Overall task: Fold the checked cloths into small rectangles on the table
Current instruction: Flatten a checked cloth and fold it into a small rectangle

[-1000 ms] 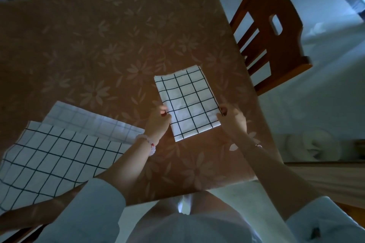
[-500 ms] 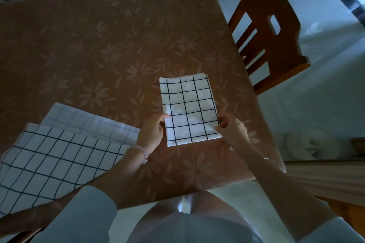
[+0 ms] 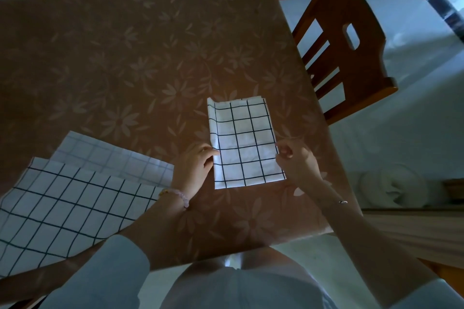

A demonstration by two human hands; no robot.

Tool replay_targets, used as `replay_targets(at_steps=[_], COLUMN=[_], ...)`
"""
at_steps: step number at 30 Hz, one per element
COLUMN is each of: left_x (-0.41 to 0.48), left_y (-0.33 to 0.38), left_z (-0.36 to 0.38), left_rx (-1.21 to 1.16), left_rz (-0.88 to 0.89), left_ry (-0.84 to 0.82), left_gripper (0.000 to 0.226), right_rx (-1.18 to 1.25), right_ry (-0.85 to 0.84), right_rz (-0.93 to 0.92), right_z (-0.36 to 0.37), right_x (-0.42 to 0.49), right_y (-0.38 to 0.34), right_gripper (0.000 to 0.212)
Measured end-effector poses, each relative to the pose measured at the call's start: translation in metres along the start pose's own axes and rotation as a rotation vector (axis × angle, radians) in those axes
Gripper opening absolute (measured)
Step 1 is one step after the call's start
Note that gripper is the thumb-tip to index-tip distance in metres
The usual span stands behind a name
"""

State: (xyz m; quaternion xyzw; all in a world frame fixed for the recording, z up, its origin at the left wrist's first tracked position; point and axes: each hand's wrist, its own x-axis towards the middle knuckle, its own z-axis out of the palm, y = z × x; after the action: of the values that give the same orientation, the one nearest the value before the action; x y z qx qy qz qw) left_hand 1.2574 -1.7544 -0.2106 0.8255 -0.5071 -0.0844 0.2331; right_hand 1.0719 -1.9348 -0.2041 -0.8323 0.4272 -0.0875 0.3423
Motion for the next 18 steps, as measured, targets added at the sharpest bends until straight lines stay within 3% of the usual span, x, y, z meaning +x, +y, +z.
replay_targets(at_steps=[3, 6, 11, 13, 16, 18], left_x=[0.002, 0.006, 0.007, 0.006, 0.005, 0.004], left_y=[0.0, -0.003, -0.003, -0.009, -0.015, -0.013], left_z=[-0.003, 0.0, -0.002, -0.003, -0.004, -0.006], left_rx=[-0.083, -0.168, -0.417, -0.436, -0.445, -0.458], left_rz=[-0.036, -0.075, -0.296, -0.332, -0.329, -0.332], left_ry=[0.043, 0.075, 0.152, 0.16, 0.148, 0.16], left_gripper=[0.018, 0.009, 0.013, 0.014, 0.013, 0.014], right_rx=[0.094, 0.116, -0.056, -0.096, 0.024, 0.101], right_ry=[-0.104, -0.242, -0.328, -0.304, -0.148, -0.139], right_rz=[-0.202, -0.282, -0.448, -0.411, -0.373, -0.311], right_z=[-0.001, -0.005, -0.003, -0.001, 0.002, 0.002], right_x=[0.005, 0.004, 0.008, 0.009, 0.012, 0.019], right_y=[-0.002, -0.006, 0.008, 0.009, 0.011, 0.011], right_gripper=[0.032, 0.051, 0.08, 0.072, 0.055, 0.047])
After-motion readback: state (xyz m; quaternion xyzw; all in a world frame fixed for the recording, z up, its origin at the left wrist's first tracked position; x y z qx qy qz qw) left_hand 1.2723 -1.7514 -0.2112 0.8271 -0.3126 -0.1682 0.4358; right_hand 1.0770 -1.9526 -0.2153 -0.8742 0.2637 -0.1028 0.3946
